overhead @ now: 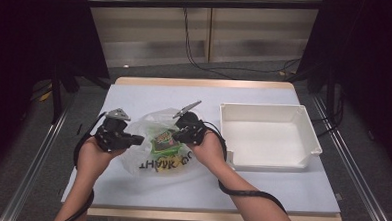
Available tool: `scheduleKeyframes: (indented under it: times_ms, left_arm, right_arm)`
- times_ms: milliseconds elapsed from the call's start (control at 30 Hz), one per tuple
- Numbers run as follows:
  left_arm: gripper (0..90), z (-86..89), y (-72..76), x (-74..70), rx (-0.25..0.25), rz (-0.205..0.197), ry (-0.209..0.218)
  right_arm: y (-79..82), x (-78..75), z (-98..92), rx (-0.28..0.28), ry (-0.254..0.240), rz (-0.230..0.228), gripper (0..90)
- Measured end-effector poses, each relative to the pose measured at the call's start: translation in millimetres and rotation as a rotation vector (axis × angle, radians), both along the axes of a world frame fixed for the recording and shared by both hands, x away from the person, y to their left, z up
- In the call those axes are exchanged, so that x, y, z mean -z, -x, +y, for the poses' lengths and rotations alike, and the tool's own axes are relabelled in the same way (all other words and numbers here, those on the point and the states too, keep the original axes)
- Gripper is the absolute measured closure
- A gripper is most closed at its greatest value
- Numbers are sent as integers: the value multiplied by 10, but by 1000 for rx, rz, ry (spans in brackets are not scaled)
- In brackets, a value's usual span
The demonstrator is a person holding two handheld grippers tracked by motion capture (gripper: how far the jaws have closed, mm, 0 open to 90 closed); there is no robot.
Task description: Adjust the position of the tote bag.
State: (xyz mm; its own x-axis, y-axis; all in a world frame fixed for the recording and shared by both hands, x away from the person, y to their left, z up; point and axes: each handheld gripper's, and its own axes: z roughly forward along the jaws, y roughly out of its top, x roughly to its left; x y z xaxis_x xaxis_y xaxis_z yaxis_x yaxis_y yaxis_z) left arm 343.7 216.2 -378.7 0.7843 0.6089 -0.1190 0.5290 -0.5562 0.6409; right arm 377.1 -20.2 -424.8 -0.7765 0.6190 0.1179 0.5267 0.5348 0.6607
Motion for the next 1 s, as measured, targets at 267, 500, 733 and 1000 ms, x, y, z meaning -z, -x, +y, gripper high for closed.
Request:
scheduleKeyframes:
  times_ms: [267, 500, 733, 1000]
  left_arm:
    - [842, -337, -22, 320, 20, 43, -54]
    - [839, -242, -96, 551, -85, 55, -106]
    - [865, -29, -150, 718, -143, 92, -115]
    - [873, 76, -171, 781, -188, 89, -129]
  right_arm:
    - [14, 16, -22, 5, 6, 0, 875]
    - [-32, 88, -23, 21, 7, 16, 875]
    - [-120, 169, -25, 45, 15, 34, 873]
    - [-149, 279, 6, 81, 51, 34, 795]
